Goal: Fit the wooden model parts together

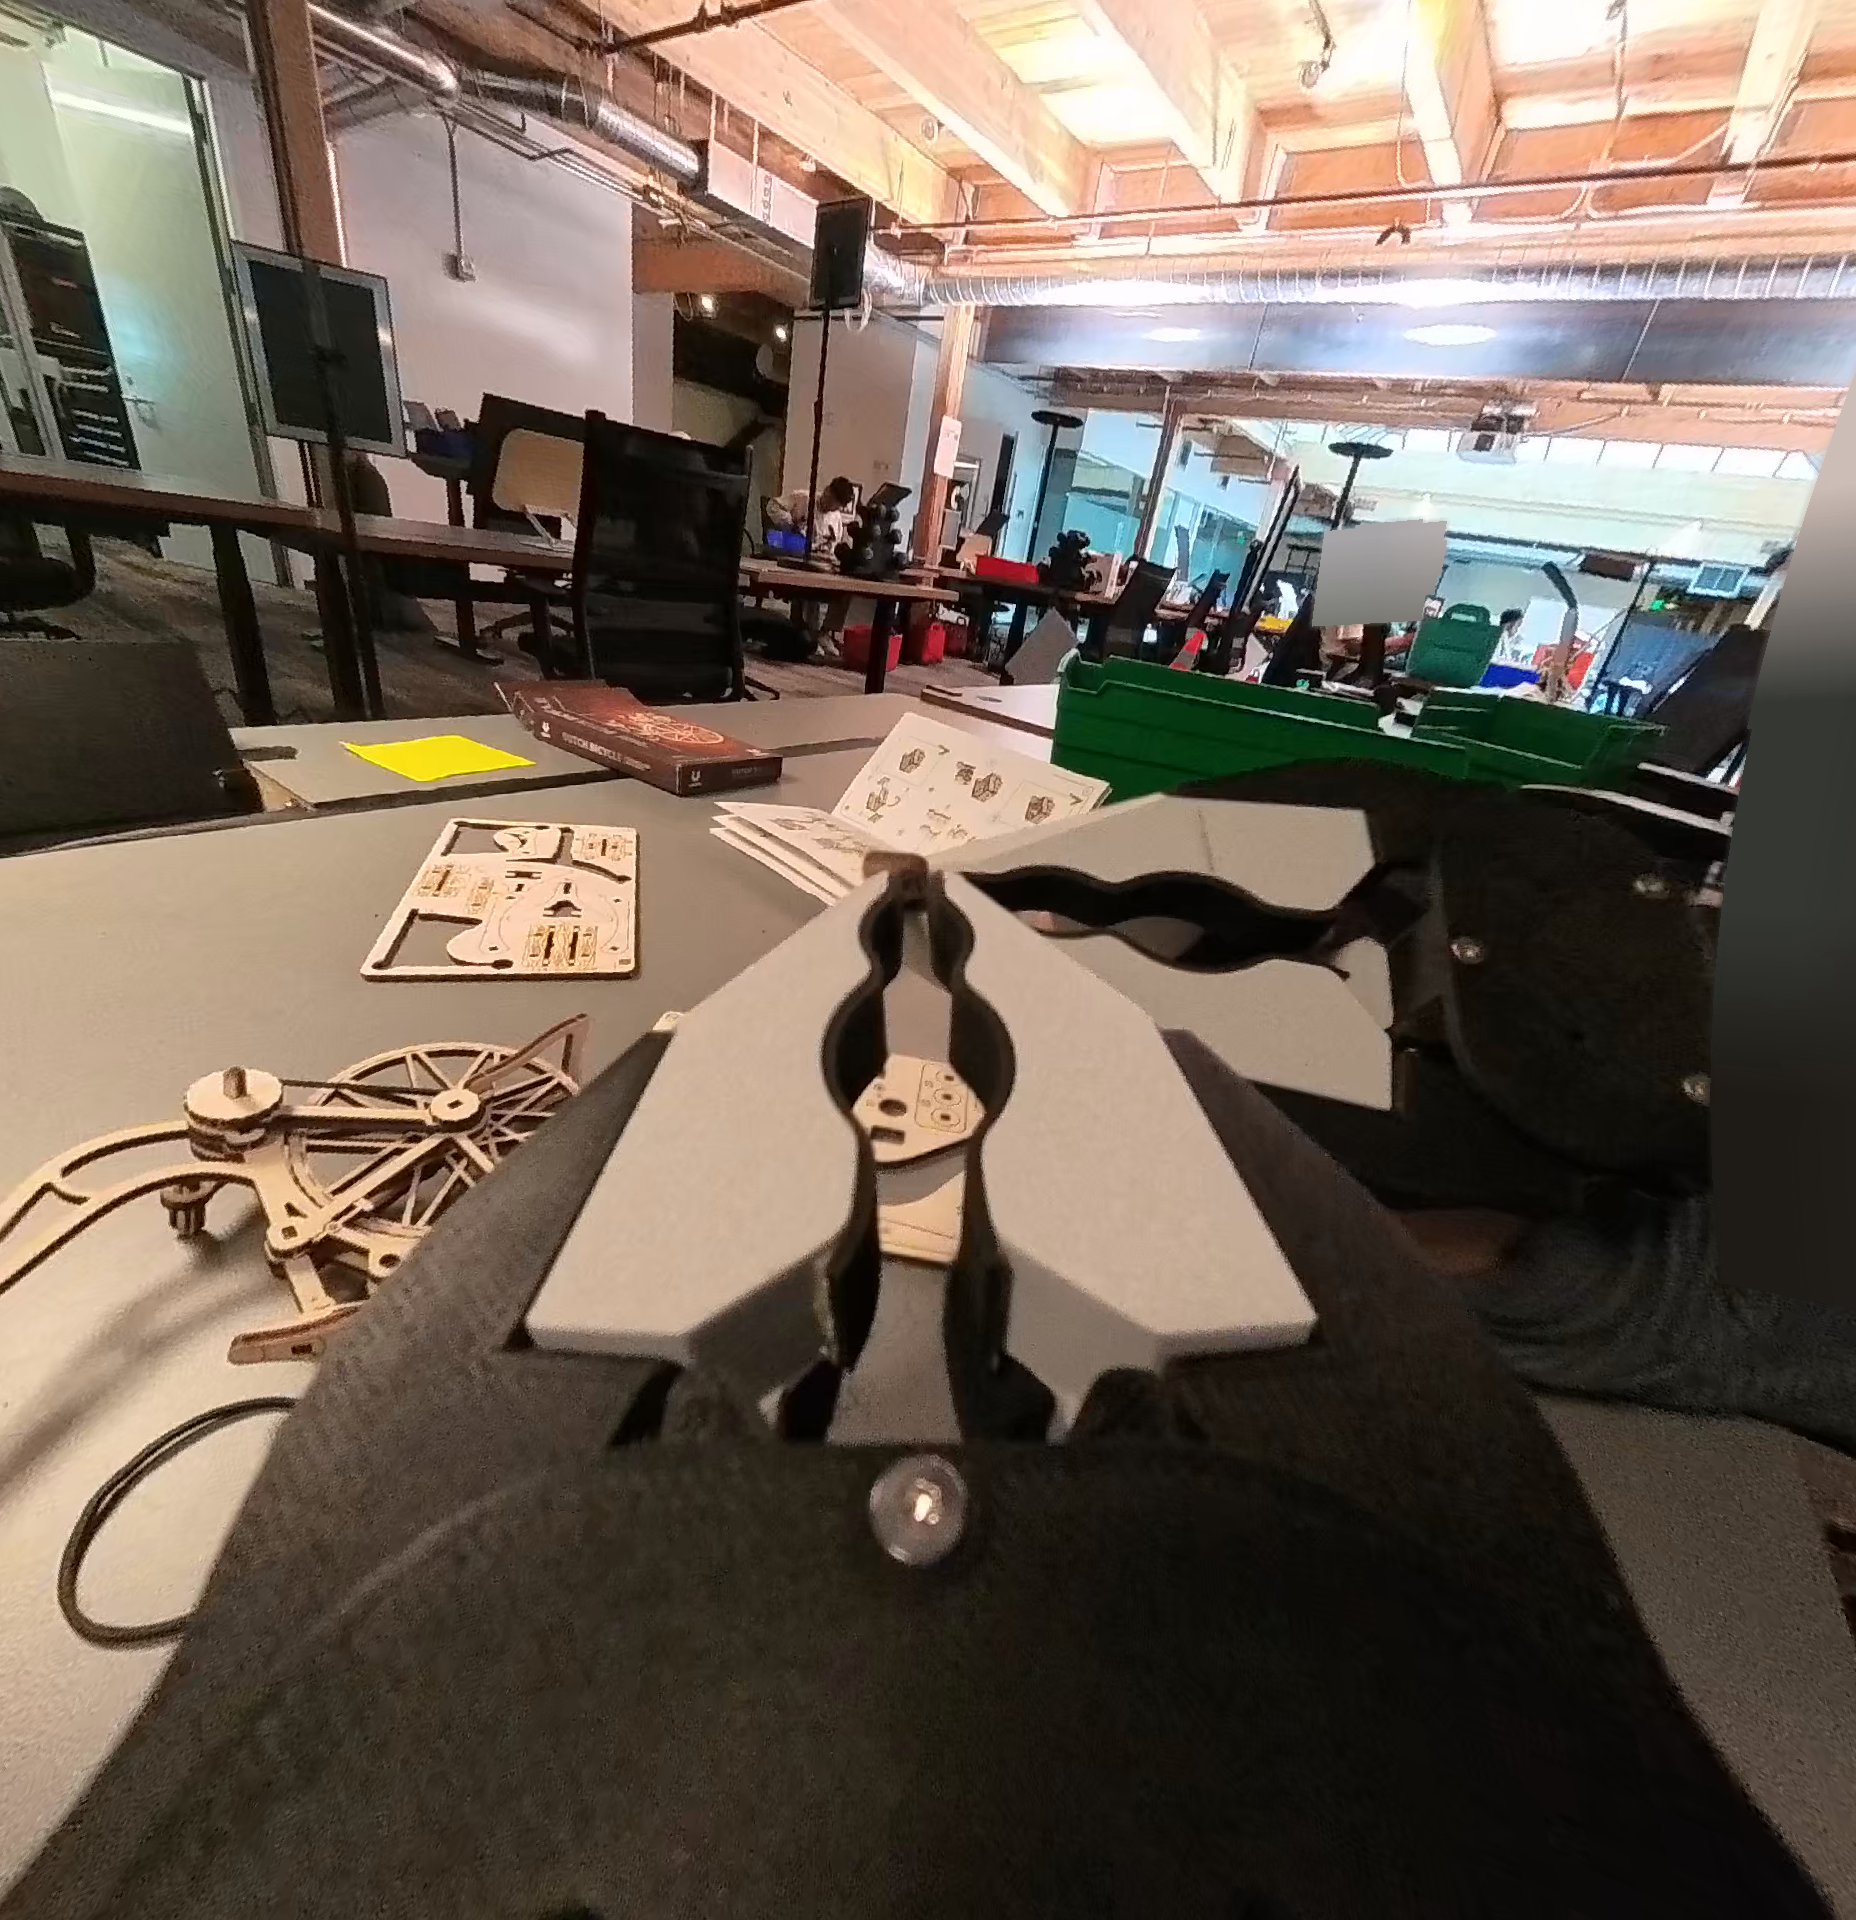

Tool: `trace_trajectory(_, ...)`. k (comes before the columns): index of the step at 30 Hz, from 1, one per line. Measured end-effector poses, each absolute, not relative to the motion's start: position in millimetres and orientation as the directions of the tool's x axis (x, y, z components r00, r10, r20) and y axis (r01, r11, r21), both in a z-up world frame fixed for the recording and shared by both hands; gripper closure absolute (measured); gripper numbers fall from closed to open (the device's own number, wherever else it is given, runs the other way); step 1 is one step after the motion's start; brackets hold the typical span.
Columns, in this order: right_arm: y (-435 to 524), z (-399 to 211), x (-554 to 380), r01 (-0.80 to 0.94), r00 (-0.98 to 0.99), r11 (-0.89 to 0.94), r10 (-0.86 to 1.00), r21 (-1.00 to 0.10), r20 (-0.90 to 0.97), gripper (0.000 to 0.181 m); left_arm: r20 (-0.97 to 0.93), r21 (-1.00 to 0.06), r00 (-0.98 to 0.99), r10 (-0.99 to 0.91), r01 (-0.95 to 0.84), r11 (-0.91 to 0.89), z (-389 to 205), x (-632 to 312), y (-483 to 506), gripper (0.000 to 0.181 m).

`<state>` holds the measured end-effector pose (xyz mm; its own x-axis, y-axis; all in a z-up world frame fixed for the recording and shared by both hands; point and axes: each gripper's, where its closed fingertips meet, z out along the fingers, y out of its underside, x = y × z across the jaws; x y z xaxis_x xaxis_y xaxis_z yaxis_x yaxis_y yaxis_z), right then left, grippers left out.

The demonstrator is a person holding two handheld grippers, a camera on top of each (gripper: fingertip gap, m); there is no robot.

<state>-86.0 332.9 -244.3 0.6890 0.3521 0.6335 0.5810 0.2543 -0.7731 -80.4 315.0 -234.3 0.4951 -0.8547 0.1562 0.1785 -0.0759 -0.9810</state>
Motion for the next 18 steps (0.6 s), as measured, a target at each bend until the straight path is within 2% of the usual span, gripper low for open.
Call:
trace_trajectory(7,327.5,-238.5,-92.1,0.628,0.631,0.334,0.309,-0.703,0.711,0.179,0.192,-0.963,0.449,-0.873,0.257,-0.079,-226.0,-83.9,311.1,0.179)
trace_trajectory(11,326.4,-237.1,-90.2,0.638,0.621,0.34,0.302,-0.69,0.723,0.18,0.271,-0.943,0.366,-0.891,0.286,-0.169,-227.7,-83.5,310.0,0.181)
trace_trajectory(18,330.5,-241.9,-87.0,0.603,0.66,0.29,0.341,-0.743,0.669,0.181,0.24,-0.963,0.414,-0.878,0.217,-0.161,-234.7,-81.8,313.1,0.181)
